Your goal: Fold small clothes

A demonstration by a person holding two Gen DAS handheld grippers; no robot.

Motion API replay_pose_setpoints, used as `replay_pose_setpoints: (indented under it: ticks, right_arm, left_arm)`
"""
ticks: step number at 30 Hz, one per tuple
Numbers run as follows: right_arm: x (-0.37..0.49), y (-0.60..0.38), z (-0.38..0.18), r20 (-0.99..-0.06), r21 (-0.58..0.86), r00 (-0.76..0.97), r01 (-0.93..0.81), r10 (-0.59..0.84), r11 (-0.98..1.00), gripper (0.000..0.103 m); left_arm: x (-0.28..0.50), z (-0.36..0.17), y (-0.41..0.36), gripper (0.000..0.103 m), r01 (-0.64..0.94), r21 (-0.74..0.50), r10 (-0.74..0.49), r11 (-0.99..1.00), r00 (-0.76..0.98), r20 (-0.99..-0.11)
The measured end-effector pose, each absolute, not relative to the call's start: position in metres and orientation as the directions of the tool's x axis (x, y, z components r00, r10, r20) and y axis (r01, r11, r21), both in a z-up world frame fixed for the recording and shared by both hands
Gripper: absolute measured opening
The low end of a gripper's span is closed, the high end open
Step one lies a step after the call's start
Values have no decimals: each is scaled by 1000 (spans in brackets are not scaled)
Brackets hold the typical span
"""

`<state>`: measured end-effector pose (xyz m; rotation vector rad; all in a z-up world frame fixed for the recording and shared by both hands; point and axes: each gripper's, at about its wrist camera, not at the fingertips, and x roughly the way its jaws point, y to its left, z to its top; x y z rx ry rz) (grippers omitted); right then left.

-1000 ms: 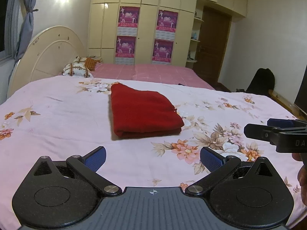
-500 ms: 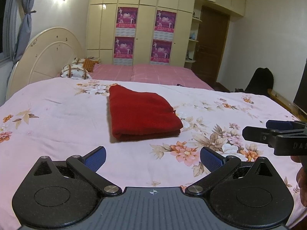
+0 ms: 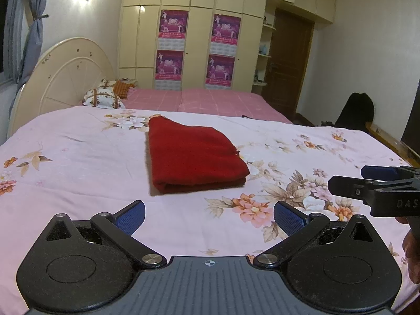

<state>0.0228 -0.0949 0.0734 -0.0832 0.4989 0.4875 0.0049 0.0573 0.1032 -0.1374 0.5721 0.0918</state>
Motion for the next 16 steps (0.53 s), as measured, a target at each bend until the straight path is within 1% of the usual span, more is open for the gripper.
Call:
replay_pose_setpoints:
  ticks: [10, 16]
  right_arm:
    - [26, -101, 72, -475, 38, 765, -475, 434, 879, 102]
    - [24, -104, 74, -467, 38, 765, -483, 443, 875, 102]
  left_arm:
    - [5, 105, 50, 103, -104, -99, 36, 990, 848, -529]
    - [1, 108, 51, 103, -115, -109, 46, 987, 866, -497]
